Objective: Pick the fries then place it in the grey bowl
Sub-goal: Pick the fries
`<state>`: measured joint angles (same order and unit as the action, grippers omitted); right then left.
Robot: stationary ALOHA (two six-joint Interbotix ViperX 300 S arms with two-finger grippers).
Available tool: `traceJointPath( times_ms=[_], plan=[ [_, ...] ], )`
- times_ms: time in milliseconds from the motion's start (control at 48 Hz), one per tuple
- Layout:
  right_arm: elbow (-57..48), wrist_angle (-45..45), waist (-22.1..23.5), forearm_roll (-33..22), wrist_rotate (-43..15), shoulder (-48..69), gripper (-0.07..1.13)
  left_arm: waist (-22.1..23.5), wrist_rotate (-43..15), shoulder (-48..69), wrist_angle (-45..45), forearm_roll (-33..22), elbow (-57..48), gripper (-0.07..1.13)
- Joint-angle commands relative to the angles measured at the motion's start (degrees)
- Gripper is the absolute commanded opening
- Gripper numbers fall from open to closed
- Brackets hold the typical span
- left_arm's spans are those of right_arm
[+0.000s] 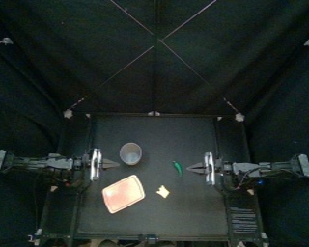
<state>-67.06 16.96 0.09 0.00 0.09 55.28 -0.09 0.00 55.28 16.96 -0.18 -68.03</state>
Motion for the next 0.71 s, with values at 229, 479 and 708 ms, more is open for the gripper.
traceJointPath(
  times_ms=[229, 479, 708],
  plan=[
    [6.24, -0.09, 0.79, 5.45, -2.55, -8.09, 0.00, 0.18, 0.09, -0.70, 0.18, -0.09, 3.69, 0.01],
    [11.87, -5.98, 2.20, 6.24, -2.37, -17.58, 0.16, 0.18, 0.18, -0.70, 0.18, -0.62, 3.43, 0.01],
    [12.04, 0.88, 2.90, 5.27, -2.20, -19.95, 0.88, 0.26, 0.00, -0.70, 0.18, -1.41, 3.96, 0.01]
  ],
)
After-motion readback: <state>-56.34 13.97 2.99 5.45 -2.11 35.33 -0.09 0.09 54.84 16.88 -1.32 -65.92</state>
